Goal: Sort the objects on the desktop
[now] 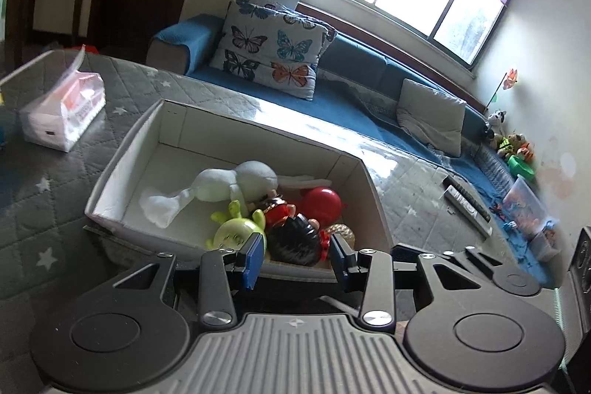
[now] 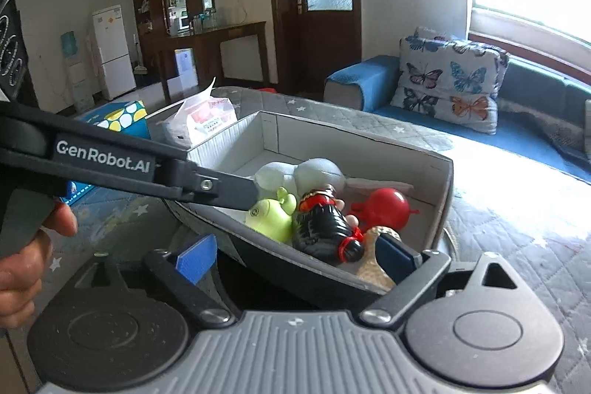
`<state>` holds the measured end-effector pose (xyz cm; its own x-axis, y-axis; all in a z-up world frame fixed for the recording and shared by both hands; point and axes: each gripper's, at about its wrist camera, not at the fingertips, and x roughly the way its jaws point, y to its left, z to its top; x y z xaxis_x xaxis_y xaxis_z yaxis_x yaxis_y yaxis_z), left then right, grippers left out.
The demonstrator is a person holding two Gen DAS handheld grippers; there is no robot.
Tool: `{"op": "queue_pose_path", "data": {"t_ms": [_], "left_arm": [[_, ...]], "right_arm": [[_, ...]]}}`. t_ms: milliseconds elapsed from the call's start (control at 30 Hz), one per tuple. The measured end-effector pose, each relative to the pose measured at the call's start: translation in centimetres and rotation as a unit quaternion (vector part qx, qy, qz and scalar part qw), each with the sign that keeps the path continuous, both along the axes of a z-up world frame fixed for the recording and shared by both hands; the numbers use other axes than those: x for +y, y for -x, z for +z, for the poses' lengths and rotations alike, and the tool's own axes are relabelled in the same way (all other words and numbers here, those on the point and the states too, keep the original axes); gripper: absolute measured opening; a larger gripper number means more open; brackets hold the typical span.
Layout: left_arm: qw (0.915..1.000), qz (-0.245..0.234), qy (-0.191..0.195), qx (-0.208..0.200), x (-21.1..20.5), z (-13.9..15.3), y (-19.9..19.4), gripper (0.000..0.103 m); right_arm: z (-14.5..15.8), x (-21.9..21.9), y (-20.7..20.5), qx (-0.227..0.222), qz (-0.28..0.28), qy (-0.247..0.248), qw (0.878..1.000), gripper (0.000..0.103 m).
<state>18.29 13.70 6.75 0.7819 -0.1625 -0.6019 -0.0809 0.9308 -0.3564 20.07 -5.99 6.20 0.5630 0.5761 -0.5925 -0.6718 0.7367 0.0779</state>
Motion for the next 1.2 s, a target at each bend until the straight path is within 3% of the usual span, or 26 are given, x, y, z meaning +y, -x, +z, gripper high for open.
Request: {"op": "queue_pose_path", "data": {"t_ms": [133, 367, 700, 900, 1200], "left_arm": [[0.9998, 0.003, -0.017, -0.004, -0.3, -0.1, 1.7, 0.042], [0.998, -0.003, -0.062, -0.013, -1.3, -0.6, 4.2, 0.042], [0.9953, 0.003, -0.097, -0.01, -2.8, -1.3, 6.3, 0.042], [0.9892, 0.017, -0.146, -0.001, -3.6, -2.2, 7.0, 0.042], [0.9894, 0.017, -0.143, 0.017, -3.1, -3.3, 7.5, 0.041]], "right_arm": [[-0.4, -0.6, 1.4, -0.004, -0.011, -0.003, 1.0, 0.103], [-1.4, -1.5, 3.4, -0.002, -0.027, -0.005, 1.0, 0.103], [-2.1, -2.7, 5.3, -0.016, -0.055, -0.015, 0.998, 0.103], [-2.7, -3.0, 5.5, -0.008, -0.072, -0.017, 0.997, 0.103], [-3.9, -3.1, 5.8, 0.013, -0.077, -0.014, 0.997, 0.103]]}}
